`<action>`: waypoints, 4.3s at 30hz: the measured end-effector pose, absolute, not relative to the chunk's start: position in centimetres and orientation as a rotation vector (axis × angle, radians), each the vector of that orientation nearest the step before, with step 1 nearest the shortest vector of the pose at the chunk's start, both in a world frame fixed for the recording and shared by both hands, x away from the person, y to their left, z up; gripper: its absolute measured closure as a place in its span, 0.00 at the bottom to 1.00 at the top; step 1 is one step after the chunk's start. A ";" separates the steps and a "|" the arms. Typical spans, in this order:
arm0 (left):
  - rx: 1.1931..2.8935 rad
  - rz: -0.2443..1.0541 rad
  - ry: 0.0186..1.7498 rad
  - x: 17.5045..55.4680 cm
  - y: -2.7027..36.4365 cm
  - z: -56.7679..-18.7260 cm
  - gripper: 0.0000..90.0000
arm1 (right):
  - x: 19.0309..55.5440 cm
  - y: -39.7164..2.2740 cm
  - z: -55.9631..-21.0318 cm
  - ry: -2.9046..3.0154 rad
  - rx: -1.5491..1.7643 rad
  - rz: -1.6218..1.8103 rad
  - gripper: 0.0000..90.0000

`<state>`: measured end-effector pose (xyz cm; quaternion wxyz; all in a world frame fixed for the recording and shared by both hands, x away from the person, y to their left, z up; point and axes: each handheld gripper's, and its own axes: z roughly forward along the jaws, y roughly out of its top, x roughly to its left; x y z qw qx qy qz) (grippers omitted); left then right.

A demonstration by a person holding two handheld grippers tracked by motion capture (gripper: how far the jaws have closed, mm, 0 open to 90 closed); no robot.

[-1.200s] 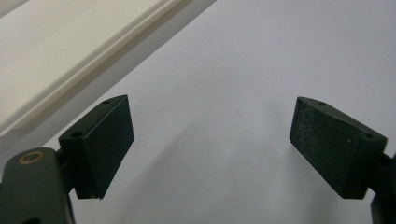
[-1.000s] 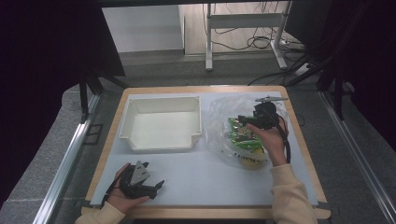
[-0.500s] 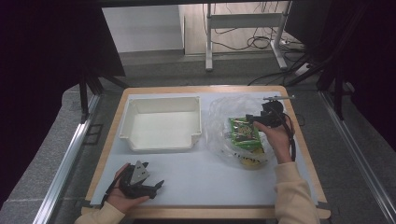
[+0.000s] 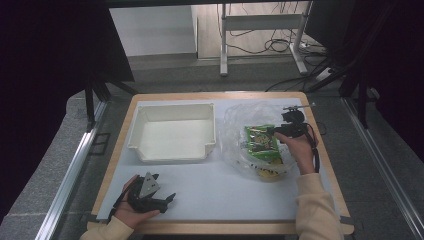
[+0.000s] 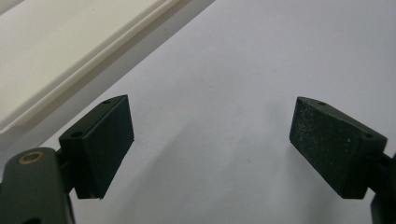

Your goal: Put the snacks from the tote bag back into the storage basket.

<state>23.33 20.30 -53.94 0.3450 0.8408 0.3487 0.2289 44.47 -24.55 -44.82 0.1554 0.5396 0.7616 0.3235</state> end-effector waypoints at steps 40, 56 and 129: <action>2.184 0.588 0.898 23.3 20.4 -53.9 0.15 | 45.6 -23.7 -47.6 2.307 1.607 0.707 0.60; 2.182 0.583 0.895 23.3 20.4 -53.9 0.15 | 46.1 -23.8 -48.5 2.295 1.644 0.609 0.62; 2.182 0.573 0.877 23.1 20.6 -53.8 0.15 | 44.2 -23.7 -45.5 2.163 1.582 0.763 1.00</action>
